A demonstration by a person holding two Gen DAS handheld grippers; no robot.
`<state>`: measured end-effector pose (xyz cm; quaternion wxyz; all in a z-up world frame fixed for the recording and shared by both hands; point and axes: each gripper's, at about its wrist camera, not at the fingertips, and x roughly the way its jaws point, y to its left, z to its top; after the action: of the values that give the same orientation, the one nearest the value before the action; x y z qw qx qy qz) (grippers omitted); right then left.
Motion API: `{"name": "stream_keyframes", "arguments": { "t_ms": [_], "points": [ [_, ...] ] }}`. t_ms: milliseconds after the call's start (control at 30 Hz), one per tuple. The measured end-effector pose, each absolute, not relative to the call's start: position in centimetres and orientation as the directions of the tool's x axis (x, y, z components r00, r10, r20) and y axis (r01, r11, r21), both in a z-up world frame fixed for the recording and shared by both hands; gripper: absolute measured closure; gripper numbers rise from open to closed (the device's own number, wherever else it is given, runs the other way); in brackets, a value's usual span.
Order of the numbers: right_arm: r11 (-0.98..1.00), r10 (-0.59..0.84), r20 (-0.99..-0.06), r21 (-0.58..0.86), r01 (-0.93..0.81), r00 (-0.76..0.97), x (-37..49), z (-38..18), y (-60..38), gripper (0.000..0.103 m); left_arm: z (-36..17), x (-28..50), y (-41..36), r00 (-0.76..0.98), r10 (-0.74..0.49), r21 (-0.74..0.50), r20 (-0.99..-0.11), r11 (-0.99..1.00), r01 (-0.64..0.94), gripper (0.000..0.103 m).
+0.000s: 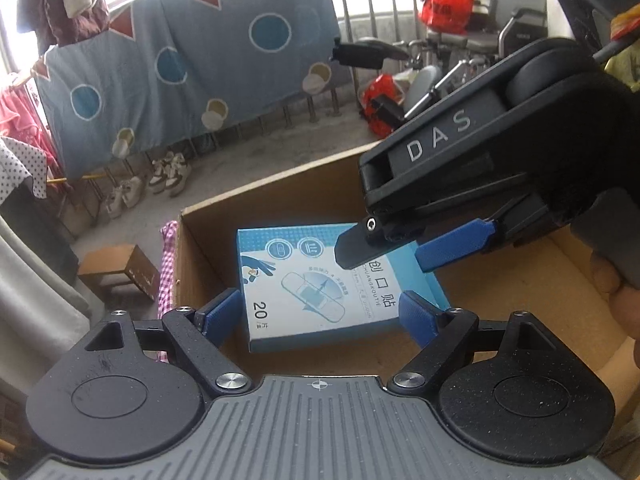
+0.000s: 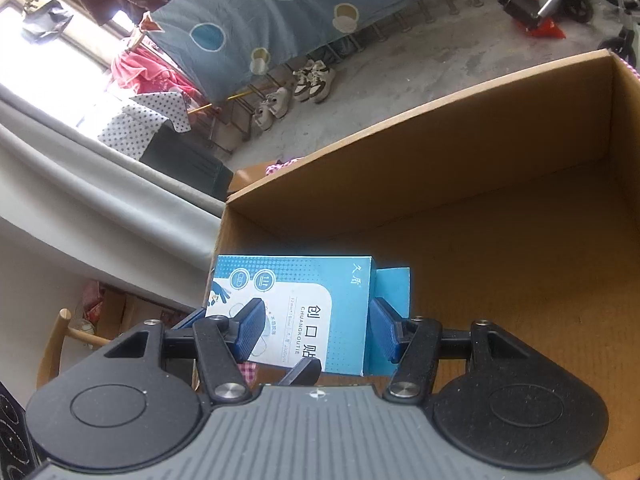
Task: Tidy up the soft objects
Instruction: 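Carry the blue bandage box into the cardboard box with the right gripper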
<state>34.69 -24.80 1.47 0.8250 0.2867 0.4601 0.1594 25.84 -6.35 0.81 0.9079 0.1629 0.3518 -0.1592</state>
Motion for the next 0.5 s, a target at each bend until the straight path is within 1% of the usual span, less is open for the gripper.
{"name": "stream_keyframes", "arguments": {
  "t_ms": [167,200,267,400,500],
  "points": [
    [0.776,0.527,-0.687,0.629,0.048,0.5,37.2,-0.9,-24.4,0.042,-0.3,26.8,-7.1,0.686,-0.111,0.232,-0.719,0.892,0.388,0.017],
    [0.773,0.53,-0.691,0.632,0.056,0.491,37.6,-1.4,-24.3,0.042,-0.1,26.5,-7.4,0.691,-0.111,0.237,-0.715,0.891,0.388,0.016],
    [0.776,0.523,-0.704,0.626,0.072,0.48,37.9,-2.1,-24.3,0.042,0.2,26.2,-7.6,0.698,-0.113,0.245,-0.707,0.887,0.392,0.011],
    [0.77,0.522,-0.709,0.631,0.095,0.473,37.8,-2.2,-24.6,0.042,1.3,25.1,-7.6,0.721,-0.119,0.258,-0.683,0.884,0.39,0.008],
    [0.767,0.519,-0.704,0.634,0.099,0.485,37.1,-1.1,-25.0,0.042,2.7,24.2,-7.2,0.736,-0.14,0.235,-0.662,0.894,0.382,0.007]
  ]
}}
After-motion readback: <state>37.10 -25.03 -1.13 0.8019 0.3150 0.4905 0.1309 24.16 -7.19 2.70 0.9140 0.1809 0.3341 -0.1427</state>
